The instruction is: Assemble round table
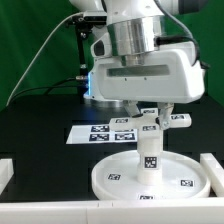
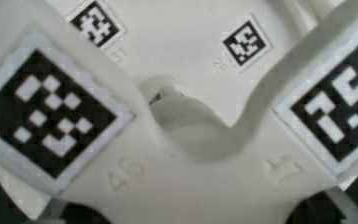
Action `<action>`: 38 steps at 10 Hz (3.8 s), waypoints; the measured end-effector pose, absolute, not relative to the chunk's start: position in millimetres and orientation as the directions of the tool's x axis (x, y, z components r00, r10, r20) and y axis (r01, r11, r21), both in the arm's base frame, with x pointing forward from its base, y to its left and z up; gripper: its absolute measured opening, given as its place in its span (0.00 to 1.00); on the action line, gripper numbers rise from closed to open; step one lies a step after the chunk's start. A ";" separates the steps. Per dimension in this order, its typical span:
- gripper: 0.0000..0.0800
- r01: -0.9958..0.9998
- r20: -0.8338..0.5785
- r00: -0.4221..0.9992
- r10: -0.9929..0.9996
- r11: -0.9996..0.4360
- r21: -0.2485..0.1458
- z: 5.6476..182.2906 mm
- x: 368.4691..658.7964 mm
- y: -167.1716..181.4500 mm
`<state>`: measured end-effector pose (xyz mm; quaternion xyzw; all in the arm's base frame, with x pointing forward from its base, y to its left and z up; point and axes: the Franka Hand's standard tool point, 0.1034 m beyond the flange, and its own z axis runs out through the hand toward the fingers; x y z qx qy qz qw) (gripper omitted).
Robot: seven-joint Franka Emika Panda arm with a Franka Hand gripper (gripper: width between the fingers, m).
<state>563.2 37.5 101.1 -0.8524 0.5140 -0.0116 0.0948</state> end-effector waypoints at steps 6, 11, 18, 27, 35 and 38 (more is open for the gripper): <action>0.76 -0.952 -0.134 0.284 -0.949 -0.263 -0.158 103.1 562.5 38.3; 0.81 -0.829 -0.114 0.549 -0.828 -0.522 -0.200 131.4 565.7 40.9; 0.81 -0.203 0.003 0.978 -0.207 -0.964 -0.174 126.1 562.7 43.8; 0.81 0.176 0.028 0.984 0.175 -0.982 -0.064 117.4 564.3 34.4; 0.67 0.182 0.015 0.983 0.181 -0.981 -0.065 101.0 561.2 38.7; 0.55 0.165 0.014 0.986 0.164 -0.984 -0.065 101.1 561.3 38.3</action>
Offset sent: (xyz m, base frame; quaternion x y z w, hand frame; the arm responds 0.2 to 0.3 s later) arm 0.0000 0.0000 0.0000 0.0000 0.0000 0.1296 0.9916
